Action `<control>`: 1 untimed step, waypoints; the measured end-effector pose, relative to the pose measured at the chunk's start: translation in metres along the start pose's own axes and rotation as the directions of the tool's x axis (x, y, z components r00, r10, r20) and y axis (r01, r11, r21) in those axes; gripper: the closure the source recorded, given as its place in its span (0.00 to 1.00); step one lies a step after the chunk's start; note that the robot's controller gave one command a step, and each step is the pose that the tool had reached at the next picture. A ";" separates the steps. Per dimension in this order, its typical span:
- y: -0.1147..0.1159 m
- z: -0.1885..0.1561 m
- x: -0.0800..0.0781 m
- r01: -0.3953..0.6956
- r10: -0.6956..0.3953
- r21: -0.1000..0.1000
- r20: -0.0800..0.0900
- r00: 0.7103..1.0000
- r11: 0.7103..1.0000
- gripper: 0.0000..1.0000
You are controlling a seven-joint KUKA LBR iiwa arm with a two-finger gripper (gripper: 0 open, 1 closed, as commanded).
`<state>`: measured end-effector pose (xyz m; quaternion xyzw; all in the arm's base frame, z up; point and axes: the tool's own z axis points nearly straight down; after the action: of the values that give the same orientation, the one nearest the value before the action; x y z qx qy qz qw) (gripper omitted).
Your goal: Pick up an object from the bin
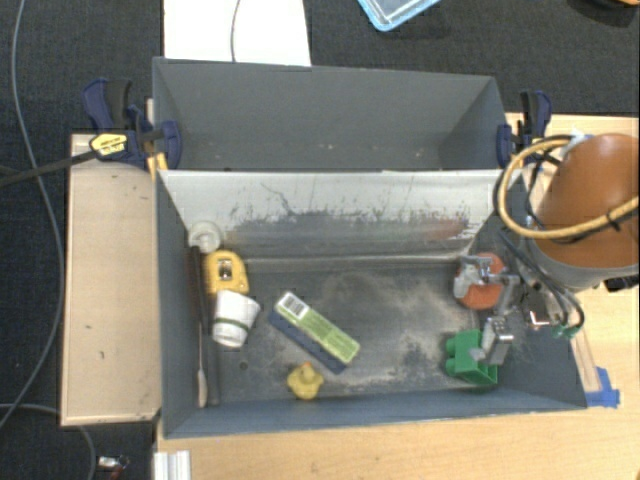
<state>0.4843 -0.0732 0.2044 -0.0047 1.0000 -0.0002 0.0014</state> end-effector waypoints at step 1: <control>0.000 0.000 0.000 0.001 -0.001 0.000 0.000 1.000 1.000 0.00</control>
Offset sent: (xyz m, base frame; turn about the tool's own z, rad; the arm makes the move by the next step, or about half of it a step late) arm -0.0047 0.0446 -0.0404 0.2259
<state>0.4843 -0.0731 0.2043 -0.0050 1.0000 -0.0002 0.0013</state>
